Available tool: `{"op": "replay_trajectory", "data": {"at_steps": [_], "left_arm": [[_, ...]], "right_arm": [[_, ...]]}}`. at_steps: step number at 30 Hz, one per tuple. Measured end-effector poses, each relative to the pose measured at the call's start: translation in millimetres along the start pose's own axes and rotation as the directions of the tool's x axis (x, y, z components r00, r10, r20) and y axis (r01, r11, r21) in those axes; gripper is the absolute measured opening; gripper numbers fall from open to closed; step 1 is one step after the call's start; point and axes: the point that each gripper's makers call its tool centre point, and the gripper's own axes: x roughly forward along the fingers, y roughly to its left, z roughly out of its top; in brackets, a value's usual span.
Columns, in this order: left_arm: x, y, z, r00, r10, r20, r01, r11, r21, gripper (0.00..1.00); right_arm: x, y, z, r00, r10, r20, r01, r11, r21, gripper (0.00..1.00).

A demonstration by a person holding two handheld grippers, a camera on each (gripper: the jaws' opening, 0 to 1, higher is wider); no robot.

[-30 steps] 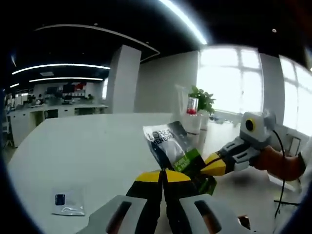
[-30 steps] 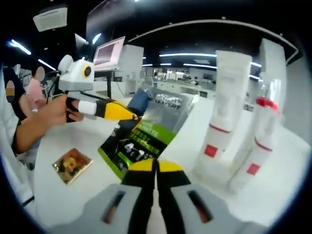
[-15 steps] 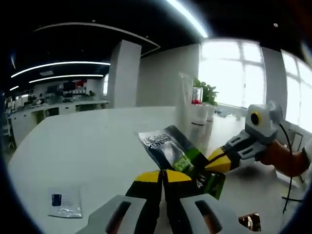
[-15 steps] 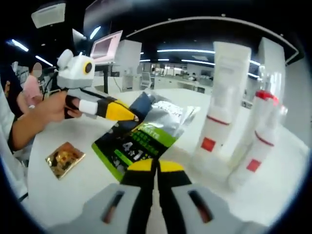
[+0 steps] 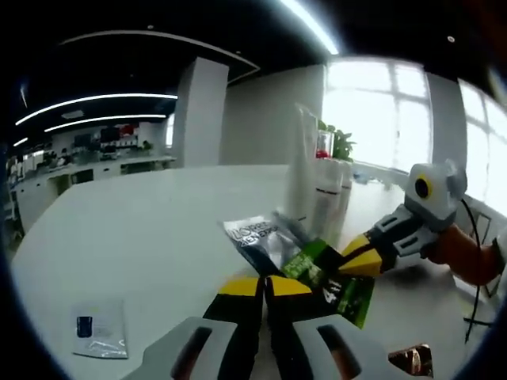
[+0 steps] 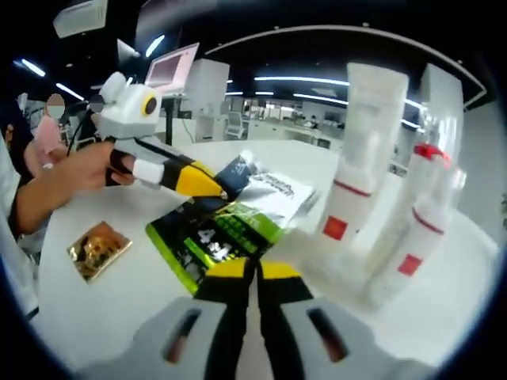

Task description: Arrange the skincare products in the storage area until every visible bottle or jar stands upright without overlapping.

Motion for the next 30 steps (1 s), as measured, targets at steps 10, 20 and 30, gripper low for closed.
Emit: {"op": "replay_trajectory", "data": {"at_steps": [10,20,30], "left_arm": [[5,3.9,-4.5,1.000,0.006,-0.024,-0.006,1.000,0.015,0.01],[10,7.9,-8.1,0.999,0.012,-0.038,-0.012,1.000,0.020,0.02],[14,12.6,-8.7,0.998,0.024,-0.053,-0.023,0.999,0.035,0.02]], "right_arm": [[1,-5,-2.2,1.000,-0.014,-0.008,0.013,1.000,-0.021,0.05],[-1,-6,-1.9,0.999,-0.044,-0.007,0.043,0.997,-0.069,0.06],[-4,-8,-1.7,0.995,-0.095,-0.013,0.092,0.984,-0.153,0.10]]}}
